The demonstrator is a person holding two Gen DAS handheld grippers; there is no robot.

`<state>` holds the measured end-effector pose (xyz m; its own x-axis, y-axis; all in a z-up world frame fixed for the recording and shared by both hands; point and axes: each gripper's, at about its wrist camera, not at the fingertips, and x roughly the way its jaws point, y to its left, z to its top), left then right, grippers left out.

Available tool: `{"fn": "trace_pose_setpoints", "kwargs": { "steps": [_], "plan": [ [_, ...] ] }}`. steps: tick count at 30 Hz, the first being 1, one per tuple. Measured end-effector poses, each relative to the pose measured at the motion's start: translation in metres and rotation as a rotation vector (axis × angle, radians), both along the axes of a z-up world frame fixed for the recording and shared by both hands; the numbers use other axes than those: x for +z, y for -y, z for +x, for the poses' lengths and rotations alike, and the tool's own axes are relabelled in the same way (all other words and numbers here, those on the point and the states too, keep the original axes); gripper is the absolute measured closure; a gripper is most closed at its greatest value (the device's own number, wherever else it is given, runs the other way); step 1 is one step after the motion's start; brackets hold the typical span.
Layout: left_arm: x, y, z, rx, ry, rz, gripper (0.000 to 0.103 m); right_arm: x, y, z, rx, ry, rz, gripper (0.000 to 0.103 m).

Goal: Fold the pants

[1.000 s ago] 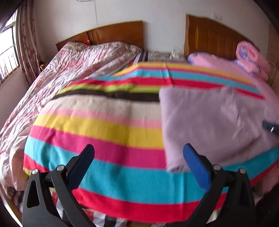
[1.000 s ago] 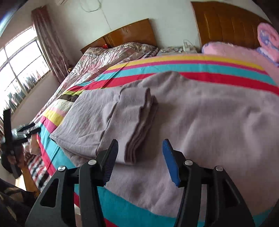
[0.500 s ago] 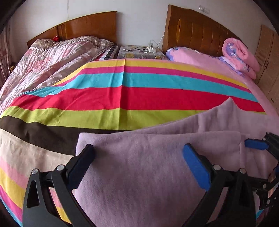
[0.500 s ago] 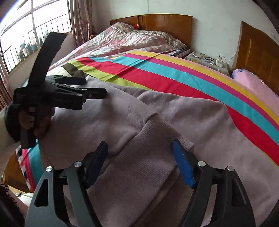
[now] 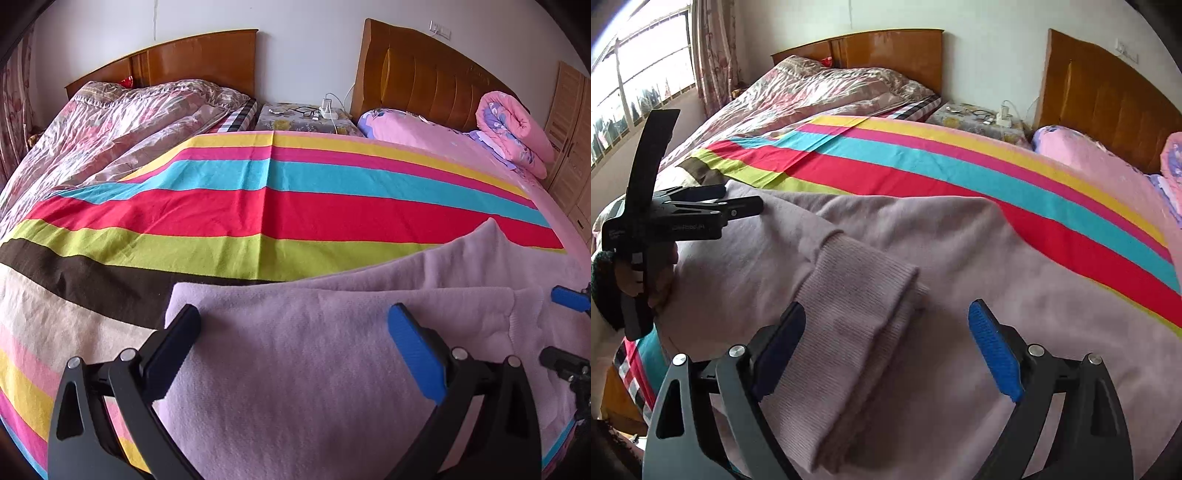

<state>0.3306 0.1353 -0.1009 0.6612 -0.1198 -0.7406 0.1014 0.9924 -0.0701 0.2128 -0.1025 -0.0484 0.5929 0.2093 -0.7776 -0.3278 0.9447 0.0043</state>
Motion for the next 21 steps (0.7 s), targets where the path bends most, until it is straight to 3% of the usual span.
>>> {"fn": "trace_pose_setpoints", "kwargs": {
  "steps": [4, 6, 9, 12, 14, 16, 21],
  "plan": [
    [0.001, -0.001, -0.001, 0.020, 0.014, 0.004, 0.001, 0.006, 0.047, -0.046, -0.088, 0.078, -0.025, 0.016],
    [0.011, 0.005, -0.010, 0.062, 0.067, 0.057, 0.002, 0.006, 0.077, -0.067, -0.159, 0.092, -0.008, 0.016],
    [0.051, 0.043, -0.025, -0.024, 0.174, 0.066, 0.002, 0.001, 0.121, -0.095, -0.289, 0.091, 0.008, 0.016],
    [0.074, 0.115, -0.031, -0.215, 0.202, 0.044, 0.001, -0.012, 0.143, -0.105, -0.362, 0.062, 0.020, 0.016],
    [0.066, 0.177, -0.031, -0.379, 0.165, 0.034, 0.001, -0.016, 0.147, -0.106, -0.378, 0.054, 0.029, 0.016],
    [0.050, 0.234, -0.028, -0.483, 0.145, 0.089, 0.001, -0.018, 0.147, -0.108, -0.360, 0.057, 0.055, 0.016],
    [0.007, 0.324, 0.006, -0.562, 0.024, 0.113, 0.001, -0.033, 0.158, -0.113, -0.371, 0.016, 0.036, 0.016]
  ]
}}
